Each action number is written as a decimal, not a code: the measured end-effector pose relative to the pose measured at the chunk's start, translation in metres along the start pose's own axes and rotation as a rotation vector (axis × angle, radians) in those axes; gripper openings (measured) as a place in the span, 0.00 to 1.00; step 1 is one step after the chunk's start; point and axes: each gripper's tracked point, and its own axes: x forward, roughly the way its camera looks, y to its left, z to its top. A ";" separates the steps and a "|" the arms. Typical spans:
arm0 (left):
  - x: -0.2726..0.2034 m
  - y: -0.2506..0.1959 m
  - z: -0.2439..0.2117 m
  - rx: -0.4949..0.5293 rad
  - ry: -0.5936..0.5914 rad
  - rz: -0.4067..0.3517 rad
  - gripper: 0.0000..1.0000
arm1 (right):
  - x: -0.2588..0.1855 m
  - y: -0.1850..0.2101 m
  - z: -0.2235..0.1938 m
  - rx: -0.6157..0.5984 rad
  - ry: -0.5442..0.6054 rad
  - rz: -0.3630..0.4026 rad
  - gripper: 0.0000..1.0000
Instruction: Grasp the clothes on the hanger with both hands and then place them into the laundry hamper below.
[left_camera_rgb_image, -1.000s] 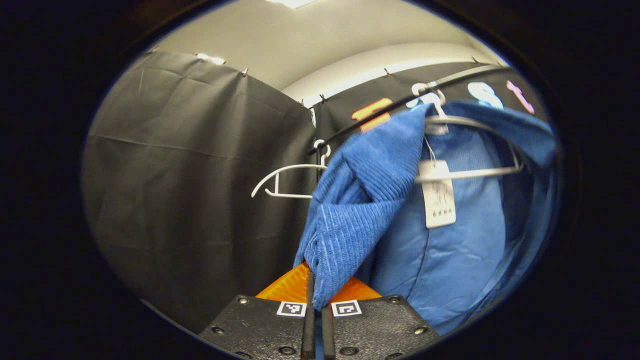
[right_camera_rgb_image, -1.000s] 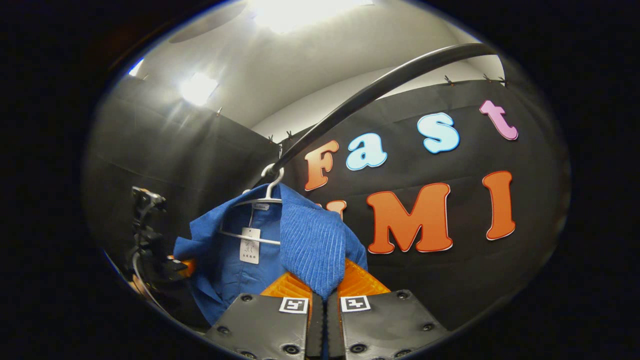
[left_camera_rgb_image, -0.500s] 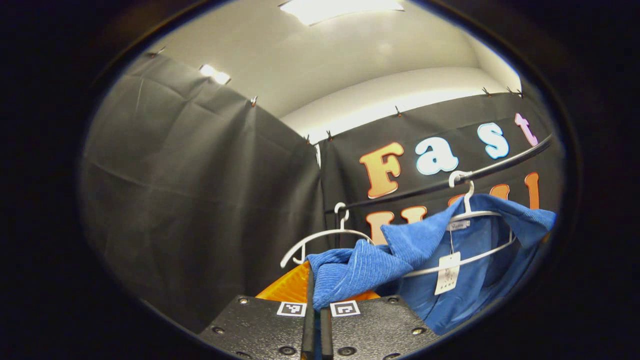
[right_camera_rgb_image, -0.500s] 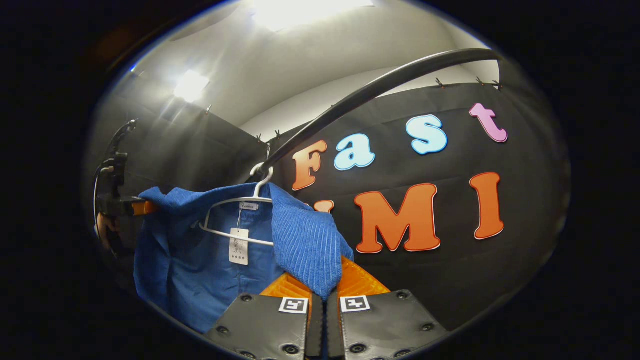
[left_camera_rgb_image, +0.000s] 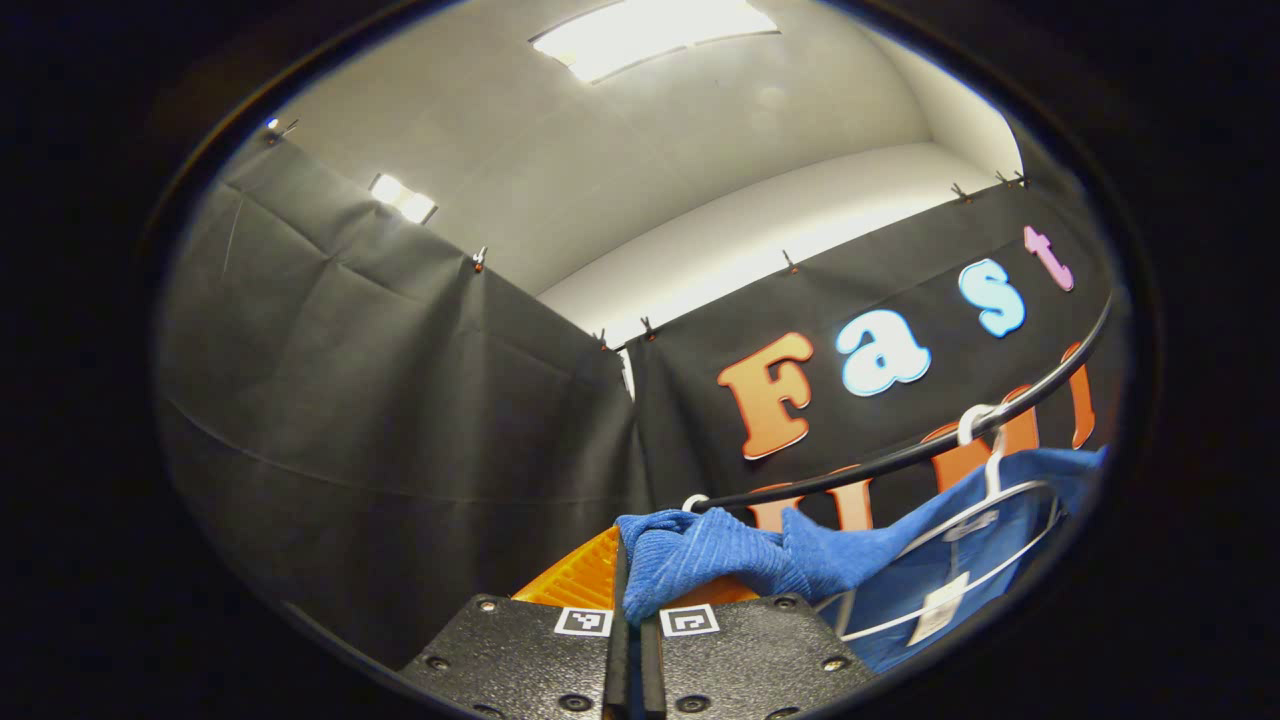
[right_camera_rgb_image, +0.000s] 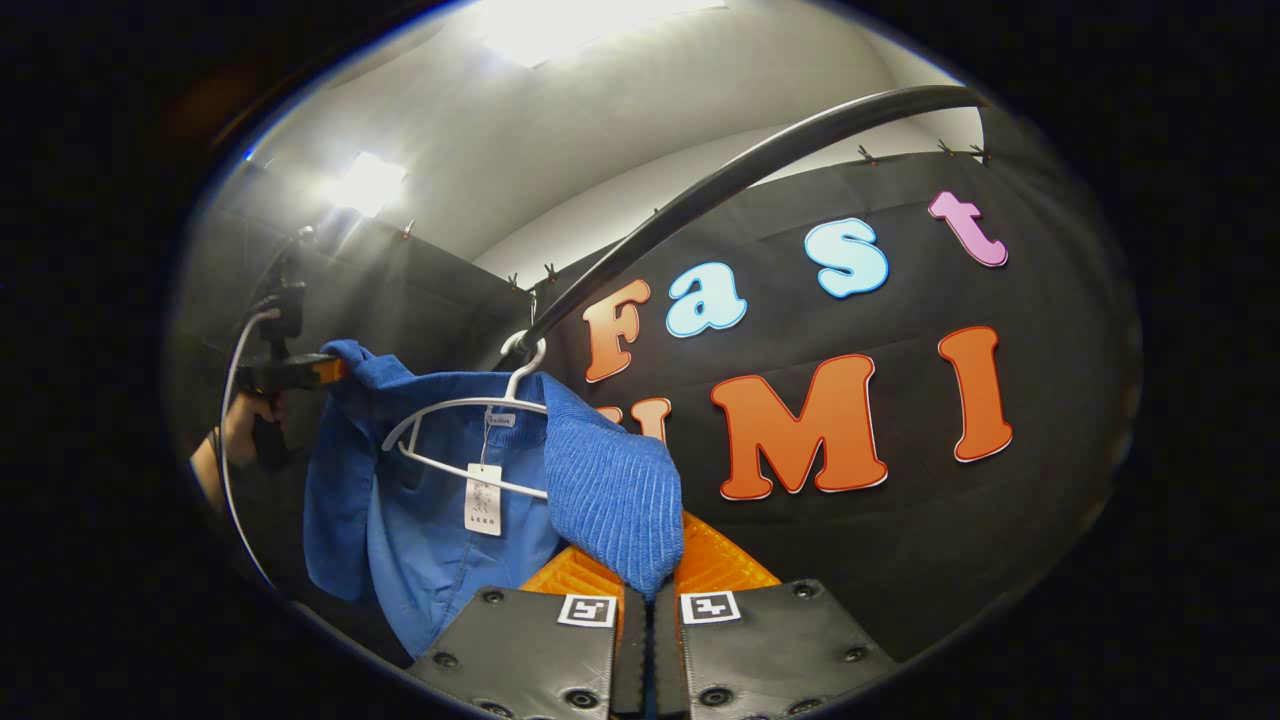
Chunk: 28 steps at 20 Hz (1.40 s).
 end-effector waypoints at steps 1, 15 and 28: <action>0.008 -0.002 -0.024 -0.041 0.042 -0.001 0.06 | 0.000 -0.002 0.000 -0.005 -0.002 0.002 0.10; 0.043 -0.042 -0.107 -0.382 0.182 -0.124 0.04 | 0.012 0.004 -0.007 -0.052 0.029 0.022 0.10; -0.068 -0.053 -0.222 -0.365 0.397 -0.105 0.04 | 0.050 -0.036 -0.009 -0.069 0.012 -0.065 0.10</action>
